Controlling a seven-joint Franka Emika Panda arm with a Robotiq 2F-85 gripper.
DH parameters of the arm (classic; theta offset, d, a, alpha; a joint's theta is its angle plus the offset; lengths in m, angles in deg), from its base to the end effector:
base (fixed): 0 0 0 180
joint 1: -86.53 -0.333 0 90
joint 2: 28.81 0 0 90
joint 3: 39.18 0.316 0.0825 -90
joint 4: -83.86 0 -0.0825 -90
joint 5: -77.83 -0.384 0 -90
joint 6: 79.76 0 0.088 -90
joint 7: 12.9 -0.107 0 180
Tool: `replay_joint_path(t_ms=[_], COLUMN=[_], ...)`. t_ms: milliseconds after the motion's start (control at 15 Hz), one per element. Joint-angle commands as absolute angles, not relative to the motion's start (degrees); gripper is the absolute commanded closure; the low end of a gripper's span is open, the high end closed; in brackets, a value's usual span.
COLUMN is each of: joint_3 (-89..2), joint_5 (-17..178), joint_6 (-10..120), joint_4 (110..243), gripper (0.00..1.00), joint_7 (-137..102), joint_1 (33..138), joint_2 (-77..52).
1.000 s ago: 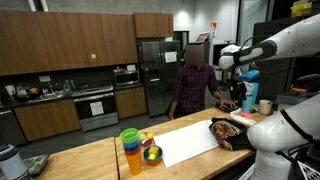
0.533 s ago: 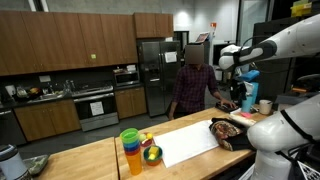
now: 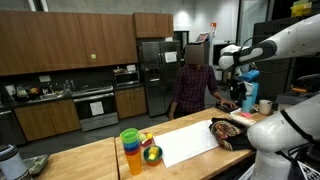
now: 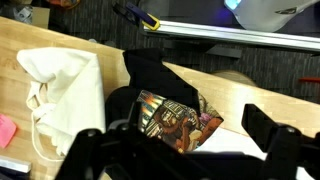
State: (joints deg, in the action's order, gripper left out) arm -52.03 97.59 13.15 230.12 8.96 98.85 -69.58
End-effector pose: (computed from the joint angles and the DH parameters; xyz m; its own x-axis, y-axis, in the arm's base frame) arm 0.2701 -0.1701 0.4748 0.9584 0.0545 -0.2802 0.0817 -0.9929 0.0864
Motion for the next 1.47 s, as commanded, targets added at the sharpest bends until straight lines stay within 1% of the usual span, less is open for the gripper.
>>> replay_joint_path(t_ms=[0, 1267, 1400], joint_3=[-53.1, -53.1, -52.4], joint_5=[98.2, 98.2, 101.6], joint_6=[12.7, 12.7, 14.8], joint_4=[229.9, 229.9, 232.4], gripper=[0.00, 0.00, 0.00], joint_7=[8.3, 8.3, 6.9], joint_1=[97.4, 97.4, 98.0], joint_2=[-69.7, -69.7, -68.8])
